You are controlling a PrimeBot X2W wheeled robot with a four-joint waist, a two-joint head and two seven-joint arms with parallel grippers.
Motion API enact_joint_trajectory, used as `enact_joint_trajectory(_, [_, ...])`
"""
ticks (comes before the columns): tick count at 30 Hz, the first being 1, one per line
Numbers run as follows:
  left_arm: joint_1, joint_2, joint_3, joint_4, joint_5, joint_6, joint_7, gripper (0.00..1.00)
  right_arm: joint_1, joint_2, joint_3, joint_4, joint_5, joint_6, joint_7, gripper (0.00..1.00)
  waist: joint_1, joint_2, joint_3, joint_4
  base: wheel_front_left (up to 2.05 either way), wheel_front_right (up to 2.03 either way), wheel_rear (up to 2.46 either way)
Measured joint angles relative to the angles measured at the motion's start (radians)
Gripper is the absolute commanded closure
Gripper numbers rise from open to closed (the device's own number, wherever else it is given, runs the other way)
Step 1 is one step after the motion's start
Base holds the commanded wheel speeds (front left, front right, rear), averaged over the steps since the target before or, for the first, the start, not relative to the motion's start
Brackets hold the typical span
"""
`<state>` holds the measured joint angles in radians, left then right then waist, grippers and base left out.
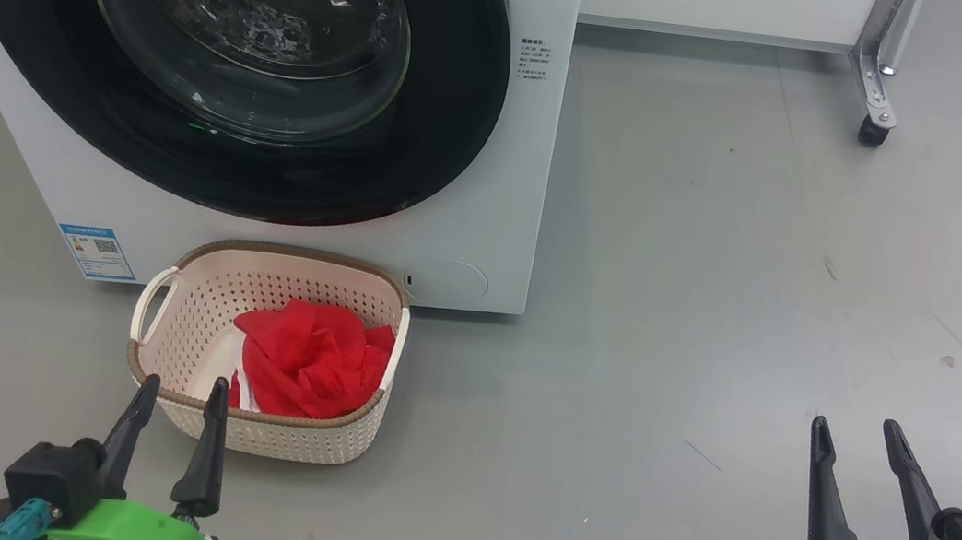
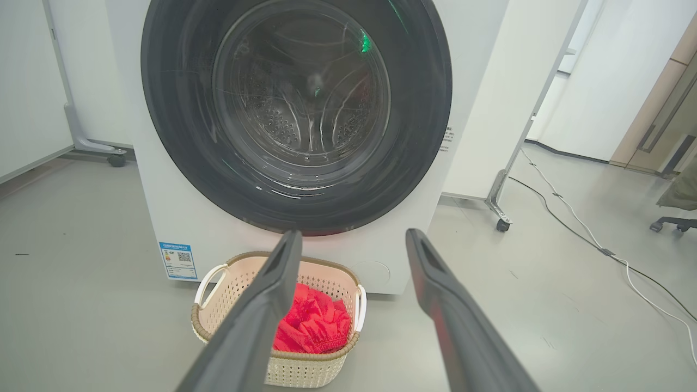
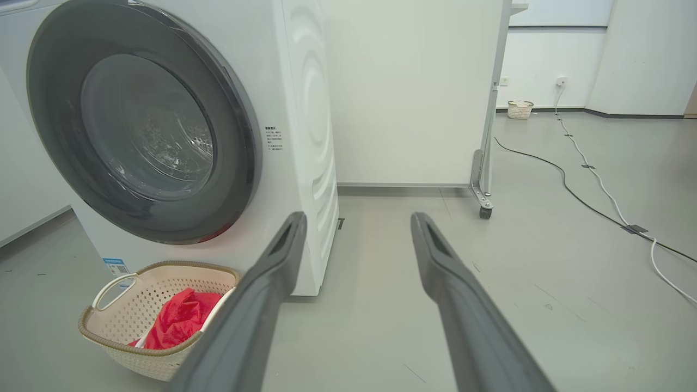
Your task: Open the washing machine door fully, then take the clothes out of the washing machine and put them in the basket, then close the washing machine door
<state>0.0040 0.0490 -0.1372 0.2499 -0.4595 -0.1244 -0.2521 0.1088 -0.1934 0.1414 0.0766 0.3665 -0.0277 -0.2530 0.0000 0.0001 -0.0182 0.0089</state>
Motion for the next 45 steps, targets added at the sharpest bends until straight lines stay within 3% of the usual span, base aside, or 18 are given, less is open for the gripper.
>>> enact_joint_trajectory(24, [0.000, 0.005, -0.023, -0.005, -0.026, 0.000, 0.000, 0.00, 0.002, 0.022, -0.021, 0.000, -0.016, 0.018, 0.000, 0.00, 0.0000, 0.0000, 0.002, -0.004, 0.00, 0.00, 0.00])
enact_joint_trajectory(25, [0.000, 0.006, -0.020, -0.006, -0.027, 0.000, 0.000, 1.00, 0.002, 0.022, -0.023, 0.000, -0.016, 0.018, 0.000, 1.00, 0.0000, 0.0000, 0.002, -0.004, 0.00, 0.00, 0.00])
enact_joint_trajectory(33, [0.028, -0.010, -0.030, 0.055, -0.028, 0.000, 0.005, 1.00, 0.030, 0.058, -0.011, 0.064, -0.006, 0.017, 0.001, 1.00, 0.0000, 0.0000, 0.003, -0.005, 0.00, 0.00, 0.00])
enact_joint_trajectory(45, [0.028, -0.011, -0.018, 0.046, -0.175, 0.000, 0.037, 1.00, 0.027, 0.067, -0.030, 0.066, 0.146, 0.027, 0.034, 1.00, 0.0000, 0.0000, 0.005, -0.005, 0.00, 0.00, 0.00])
